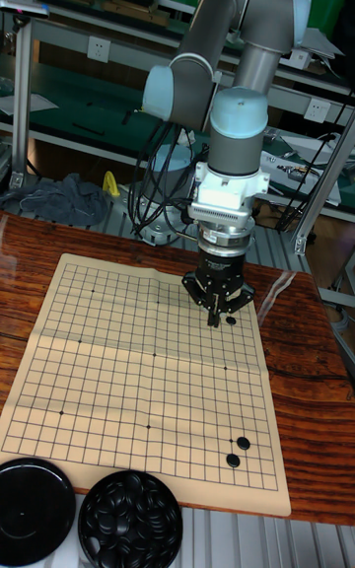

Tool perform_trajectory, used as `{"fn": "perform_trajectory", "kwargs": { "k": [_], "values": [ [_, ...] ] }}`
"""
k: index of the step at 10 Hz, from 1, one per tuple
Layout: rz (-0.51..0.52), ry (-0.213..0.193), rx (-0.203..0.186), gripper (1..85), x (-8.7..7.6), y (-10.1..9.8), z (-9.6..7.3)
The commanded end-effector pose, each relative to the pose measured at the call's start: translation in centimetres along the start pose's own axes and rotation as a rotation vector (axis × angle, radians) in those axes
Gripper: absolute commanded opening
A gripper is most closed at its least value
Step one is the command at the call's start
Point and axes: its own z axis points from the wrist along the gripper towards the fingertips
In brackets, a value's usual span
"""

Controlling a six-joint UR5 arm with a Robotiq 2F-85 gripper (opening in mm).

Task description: Play the first move as black on the 3-4 point in the upper right corner of the Go board

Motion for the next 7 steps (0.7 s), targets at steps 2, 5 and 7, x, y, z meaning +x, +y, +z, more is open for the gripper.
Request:
{"fn": "perform_trajectory", "kwargs": {
  "k": [2,5,7],
  "values": [
    [-0.014,-0.017,-0.009,1.3,0.8,0.0,0.5],
    [-0.05,-0.006,0.035,1.3,1.1,-1.1,0.5],
    [-0.082,0.013,0.091,1.3,1.5,-2.6,0.4]
  ]
}}
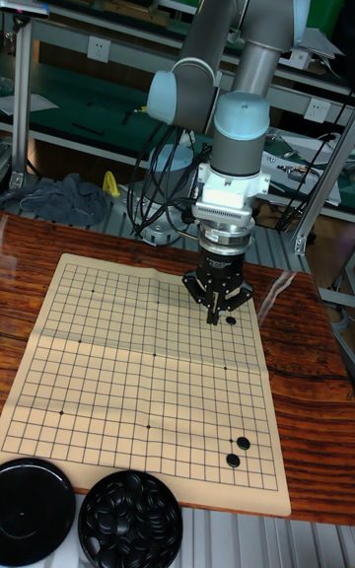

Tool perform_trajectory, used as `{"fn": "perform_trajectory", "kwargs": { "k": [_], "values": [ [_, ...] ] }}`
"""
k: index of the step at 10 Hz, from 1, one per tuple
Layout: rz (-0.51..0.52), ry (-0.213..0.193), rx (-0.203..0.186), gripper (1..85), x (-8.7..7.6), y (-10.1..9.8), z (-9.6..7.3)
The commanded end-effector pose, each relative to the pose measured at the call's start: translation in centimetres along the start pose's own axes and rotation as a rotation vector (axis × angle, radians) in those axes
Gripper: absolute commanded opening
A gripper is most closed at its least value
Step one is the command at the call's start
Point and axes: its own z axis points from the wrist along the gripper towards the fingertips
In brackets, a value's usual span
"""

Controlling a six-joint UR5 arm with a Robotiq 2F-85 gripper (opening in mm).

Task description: Play the first move as black on the 3-4 point in the upper right corner of the Go board

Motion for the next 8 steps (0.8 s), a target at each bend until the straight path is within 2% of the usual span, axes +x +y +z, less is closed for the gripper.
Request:
{"fn": "perform_trajectory", "kwargs": {
  "k": [1,2,4,6,8],
  "values": [
    [-0.038,0.016,0.048,1.3,0.4,-1.3,-0.1],
    [-0.034,0.023,0.053,1.3,0.6,-1.4,-0.1],
    [0.016,0.046,-0.002,1.3,1.2,0.0,-0.1],
    [0.06,0.061,-0.054,1.3,3.5,1.1,-1.1],
    [0.071,0.065,-0.107,1.3,4.9,1.6,-1.1]
  ]
}}
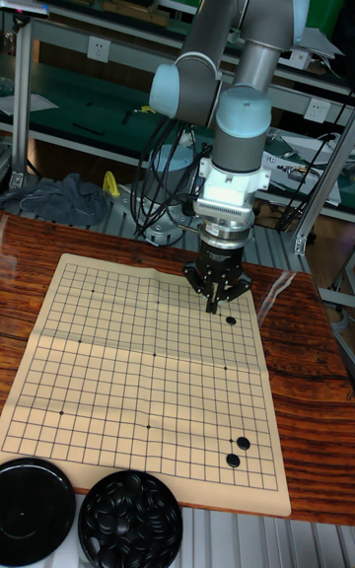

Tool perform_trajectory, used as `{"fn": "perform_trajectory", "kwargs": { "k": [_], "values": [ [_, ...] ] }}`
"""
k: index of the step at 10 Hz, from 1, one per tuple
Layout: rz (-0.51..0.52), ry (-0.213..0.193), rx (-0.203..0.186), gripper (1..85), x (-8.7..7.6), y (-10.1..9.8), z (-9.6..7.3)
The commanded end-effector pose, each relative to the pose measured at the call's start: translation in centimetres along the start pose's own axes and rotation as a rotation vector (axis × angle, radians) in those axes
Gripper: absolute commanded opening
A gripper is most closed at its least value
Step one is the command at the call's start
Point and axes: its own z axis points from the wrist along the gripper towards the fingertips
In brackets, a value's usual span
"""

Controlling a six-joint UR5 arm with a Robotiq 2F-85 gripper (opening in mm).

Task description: Play the first move as black on the 3-4 point in the upper right corner of the Go board

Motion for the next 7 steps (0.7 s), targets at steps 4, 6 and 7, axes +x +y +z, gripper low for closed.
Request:
{"fn": "perform_trajectory", "kwargs": {
  "k": [4,6,7],
  "values": [
    [0.023,-0.003,-0.139,1.3,3.7,1.4,2.0],
    [0.028,-0.005,-0.161,1.3,4.2,2.1,2.3],
    [0.027,-0.004,-0.172,1.3,4.5,2.4,2.5]
  ]
}}
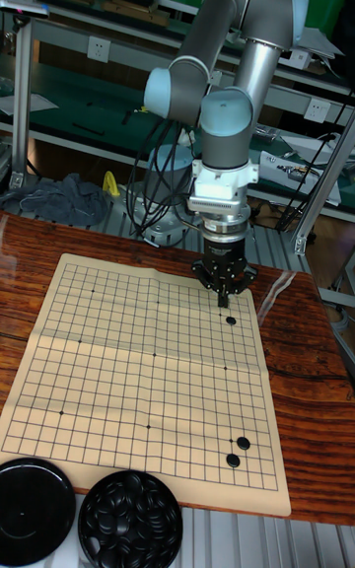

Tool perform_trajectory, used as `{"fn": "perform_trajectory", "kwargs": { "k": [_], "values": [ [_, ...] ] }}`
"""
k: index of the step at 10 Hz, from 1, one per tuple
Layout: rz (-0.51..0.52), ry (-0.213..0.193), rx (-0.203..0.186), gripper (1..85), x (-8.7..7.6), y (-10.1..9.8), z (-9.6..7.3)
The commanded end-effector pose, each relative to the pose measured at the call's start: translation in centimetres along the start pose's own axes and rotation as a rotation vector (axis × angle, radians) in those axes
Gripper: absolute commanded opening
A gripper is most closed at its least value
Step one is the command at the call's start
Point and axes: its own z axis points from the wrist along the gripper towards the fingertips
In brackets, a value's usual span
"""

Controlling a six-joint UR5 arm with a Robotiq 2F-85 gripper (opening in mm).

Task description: Play the first move as black on the 3-4 point in the upper right corner of the Go board

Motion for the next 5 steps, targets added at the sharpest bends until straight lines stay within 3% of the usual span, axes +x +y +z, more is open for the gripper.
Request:
{"fn": "perform_trajectory", "kwargs": {
  "k": [1,3,5],
  "values": [
    [0.007,0.0,-0.053,1.3,1.1,1.0,0.8],
    [0.011,0.014,-0.064,1.3,2.0,0.8,1.5],
    [-0.004,0.008,-0.052,1.3,2.6,0.0,2.5]
  ]
}}
